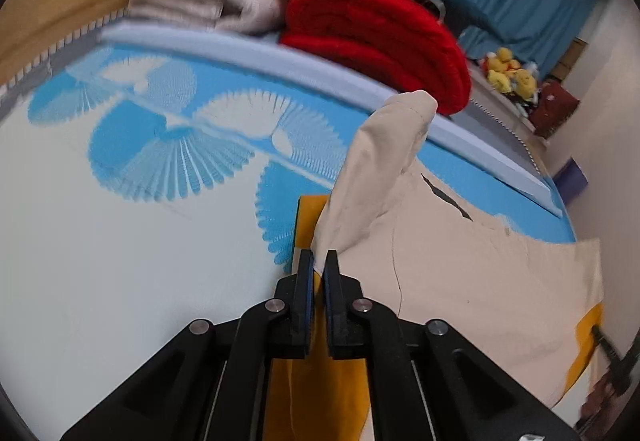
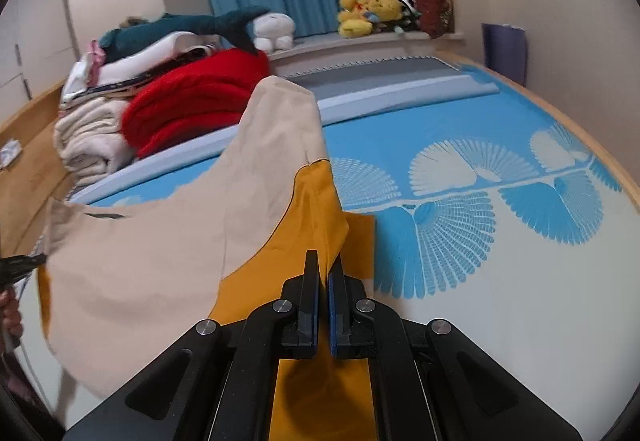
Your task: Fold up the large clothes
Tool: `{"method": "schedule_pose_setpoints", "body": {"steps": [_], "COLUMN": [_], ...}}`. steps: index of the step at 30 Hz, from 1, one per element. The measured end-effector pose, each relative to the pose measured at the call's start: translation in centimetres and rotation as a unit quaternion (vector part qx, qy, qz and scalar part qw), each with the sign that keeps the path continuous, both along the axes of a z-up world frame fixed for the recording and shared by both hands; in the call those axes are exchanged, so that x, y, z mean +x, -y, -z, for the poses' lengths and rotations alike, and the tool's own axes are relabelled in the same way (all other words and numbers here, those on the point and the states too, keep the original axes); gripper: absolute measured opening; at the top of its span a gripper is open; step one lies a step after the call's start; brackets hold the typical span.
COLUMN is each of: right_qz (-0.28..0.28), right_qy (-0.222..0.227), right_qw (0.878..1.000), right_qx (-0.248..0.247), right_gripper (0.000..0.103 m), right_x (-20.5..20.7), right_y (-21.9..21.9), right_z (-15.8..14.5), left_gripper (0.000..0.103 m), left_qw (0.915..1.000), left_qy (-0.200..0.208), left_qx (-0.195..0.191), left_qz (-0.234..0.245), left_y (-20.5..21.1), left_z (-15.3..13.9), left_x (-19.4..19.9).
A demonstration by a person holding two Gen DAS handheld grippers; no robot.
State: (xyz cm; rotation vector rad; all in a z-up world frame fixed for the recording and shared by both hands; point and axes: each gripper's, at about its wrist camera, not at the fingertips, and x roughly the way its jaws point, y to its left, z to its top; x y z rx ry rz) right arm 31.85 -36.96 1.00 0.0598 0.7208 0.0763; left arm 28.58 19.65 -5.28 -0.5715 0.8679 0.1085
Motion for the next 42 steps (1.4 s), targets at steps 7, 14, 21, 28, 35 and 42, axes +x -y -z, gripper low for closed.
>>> {"method": "schedule_pose_setpoints", "body": {"steps": [7, 14, 21, 28, 35, 42], "right_qz": [0.062, 0.061, 0.085, 0.097, -0.039, -0.078], "right_qy": [-0.177, -0.227, -0.143, -0.196, -0.145, -0.264], "right_qw": [0.982, 0.972, 0.986, 0.975, 0.984, 0.957], "right_qx": [-0.016, 0.021, 0.000, -0.047, -0.097, -0.096], "right_gripper": [0.016, 0.022, 0.002, 0.009, 0.010, 0.010], "right_x": [5.7, 5.0, 4.2, 4.5, 1.0, -0.2], "right_y": [0.9, 2.8, 2.6, 1.2, -2.9, -1.8], "right_z": [8.2, 9.9, 6.6, 8.4, 6.3, 10.9], "left_gripper": [0.036, 0.006, 0.008, 0.015, 0.027, 0.026], "left_qw": [0.9864, 0.9868, 0.9957, 0.9876, 0.9500, 0.9388], "left_qy": [-0.157, -0.142, -0.077, -0.146, -0.196, -0.223], "left_qx": [-0.026, -0.053, 0.014, 0.043, 0.053, 0.098], "left_qz": [0.038, 0.056, 0.050, 0.039, 0.237, 0.244], "left_y": [0.8, 1.1, 2.2, 2.5, 8.0, 7.1], "left_z": [7.2, 7.8, 5.1, 4.6, 7.5, 9.1], "left_x": [2.5, 1.6, 1.3, -0.2, -2.9, -4.5]}}
